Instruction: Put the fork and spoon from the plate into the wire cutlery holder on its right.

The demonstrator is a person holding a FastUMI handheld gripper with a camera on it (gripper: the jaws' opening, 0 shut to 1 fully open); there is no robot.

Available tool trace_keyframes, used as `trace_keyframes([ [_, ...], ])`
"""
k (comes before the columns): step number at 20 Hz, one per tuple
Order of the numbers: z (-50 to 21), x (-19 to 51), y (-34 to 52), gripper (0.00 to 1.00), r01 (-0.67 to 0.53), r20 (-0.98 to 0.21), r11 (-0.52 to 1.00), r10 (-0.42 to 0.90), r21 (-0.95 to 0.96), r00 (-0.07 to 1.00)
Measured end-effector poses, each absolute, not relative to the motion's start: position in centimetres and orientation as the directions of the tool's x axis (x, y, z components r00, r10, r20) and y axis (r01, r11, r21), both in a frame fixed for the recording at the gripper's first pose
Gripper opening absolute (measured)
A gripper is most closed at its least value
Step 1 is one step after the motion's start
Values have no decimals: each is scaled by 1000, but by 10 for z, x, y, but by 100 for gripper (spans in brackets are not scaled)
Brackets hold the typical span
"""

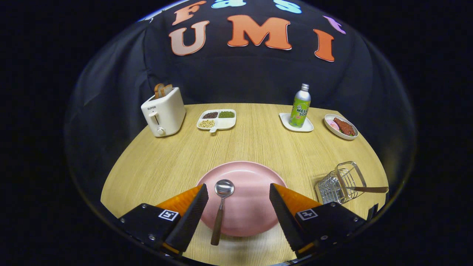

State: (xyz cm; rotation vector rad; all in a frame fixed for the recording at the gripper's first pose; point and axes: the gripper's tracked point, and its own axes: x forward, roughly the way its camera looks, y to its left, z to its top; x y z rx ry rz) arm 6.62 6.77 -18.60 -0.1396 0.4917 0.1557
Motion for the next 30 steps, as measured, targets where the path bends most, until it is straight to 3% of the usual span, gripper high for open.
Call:
trace_keyframes([
  [8, -238, 65, 81, 98, -194, -551, 976, 106, -104, 827],
  [12, -254, 63, 85, 77, -210, -576, 970, 105, -120, 811],
  [15, -260, 64, 86, 68, -216, -586, 967, 96, -138, 805],
  [18, -266, 63, 88, 47, -213, -601, 968, 92, -133, 794],
  [26, -274, 62, 91, 11, -223, -631, 965, 88, -138, 771],
  [30, -273, 63, 90, 4, -228, -638, 963, 85, -144, 765],
])
